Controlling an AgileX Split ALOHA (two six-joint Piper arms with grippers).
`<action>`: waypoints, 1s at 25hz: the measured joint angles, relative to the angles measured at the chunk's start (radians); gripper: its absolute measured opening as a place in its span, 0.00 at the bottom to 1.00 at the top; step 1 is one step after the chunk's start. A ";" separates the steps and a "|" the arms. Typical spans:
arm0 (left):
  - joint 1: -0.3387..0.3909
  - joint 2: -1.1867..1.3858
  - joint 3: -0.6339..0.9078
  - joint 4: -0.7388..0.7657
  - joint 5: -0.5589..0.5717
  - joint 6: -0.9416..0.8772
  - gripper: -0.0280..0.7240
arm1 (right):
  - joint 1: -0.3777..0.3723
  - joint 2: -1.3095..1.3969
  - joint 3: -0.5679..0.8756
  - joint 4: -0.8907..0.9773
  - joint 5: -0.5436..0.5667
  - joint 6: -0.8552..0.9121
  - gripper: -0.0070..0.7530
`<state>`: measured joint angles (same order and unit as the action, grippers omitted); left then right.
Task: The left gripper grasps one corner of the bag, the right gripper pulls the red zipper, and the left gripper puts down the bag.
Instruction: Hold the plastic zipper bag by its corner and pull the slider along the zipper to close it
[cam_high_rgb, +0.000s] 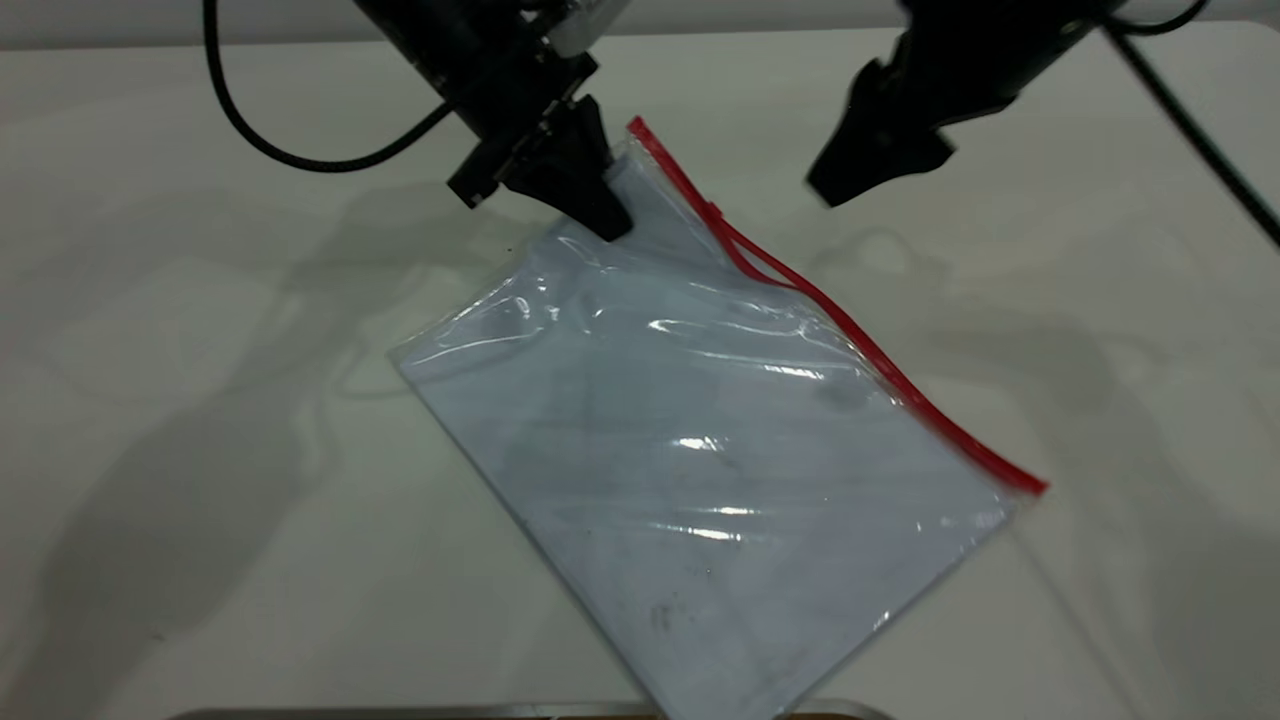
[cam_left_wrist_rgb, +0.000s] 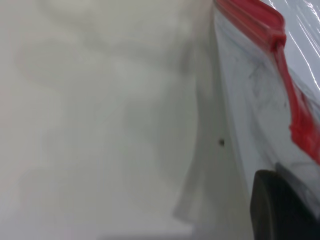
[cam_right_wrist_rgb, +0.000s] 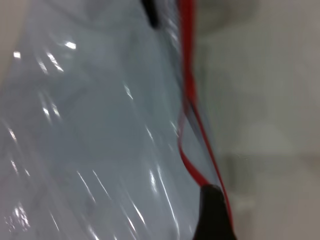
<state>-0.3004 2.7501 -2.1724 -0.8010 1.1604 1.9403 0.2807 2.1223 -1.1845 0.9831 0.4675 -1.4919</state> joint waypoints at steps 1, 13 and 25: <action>-0.006 0.000 0.000 -0.008 0.000 0.024 0.11 | 0.010 0.010 -0.002 0.022 0.005 -0.028 0.76; -0.016 0.004 0.000 -0.148 0.004 0.107 0.11 | 0.036 0.050 -0.006 0.211 0.018 -0.170 0.76; -0.017 0.004 0.000 -0.152 0.004 0.110 0.11 | 0.037 0.050 -0.006 0.242 0.019 -0.174 0.22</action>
<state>-0.3176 2.7538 -2.1724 -0.9525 1.1645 2.0499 0.3174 2.1726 -1.1907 1.2251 0.4868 -1.6654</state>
